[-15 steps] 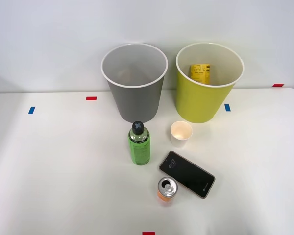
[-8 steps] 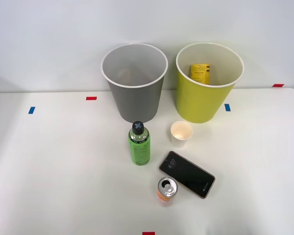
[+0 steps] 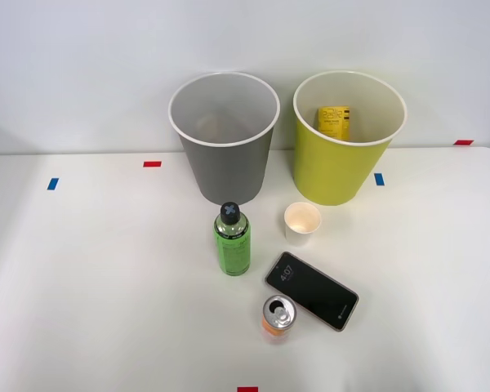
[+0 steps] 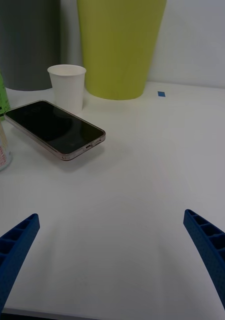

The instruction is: Put cans in the gray bin, plastic bottles in the light green bin

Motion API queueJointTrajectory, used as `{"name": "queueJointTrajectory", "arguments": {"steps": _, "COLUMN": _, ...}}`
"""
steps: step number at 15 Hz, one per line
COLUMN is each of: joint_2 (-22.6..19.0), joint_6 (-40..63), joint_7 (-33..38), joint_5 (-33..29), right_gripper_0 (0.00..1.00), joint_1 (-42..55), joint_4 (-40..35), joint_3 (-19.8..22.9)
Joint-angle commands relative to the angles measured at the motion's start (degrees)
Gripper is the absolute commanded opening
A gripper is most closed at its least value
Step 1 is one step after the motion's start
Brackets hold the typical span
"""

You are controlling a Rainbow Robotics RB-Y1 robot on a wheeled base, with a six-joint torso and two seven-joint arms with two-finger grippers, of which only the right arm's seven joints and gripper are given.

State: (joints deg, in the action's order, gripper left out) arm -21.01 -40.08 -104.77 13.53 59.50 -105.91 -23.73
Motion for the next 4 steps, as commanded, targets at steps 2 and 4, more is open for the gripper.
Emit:
{"name": "queueJointTrajectory", "arguments": {"steps": 2, "joint_2": 0.0, "joint_6": 0.0, "joint_7": 0.0, "joint_5": 0.0, "right_gripper_0": 1.00, "joint_1": 0.0, "joint_4": 0.0, "joint_3": 0.0}}
{"name": "queueJointTrajectory", "arguments": {"steps": 4, "joint_2": 0.0, "joint_6": 0.0, "joint_7": 0.0, "joint_5": 0.0, "right_gripper_0": 1.00, "joint_1": 0.0, "joint_4": 0.0, "joint_3": 0.0}}
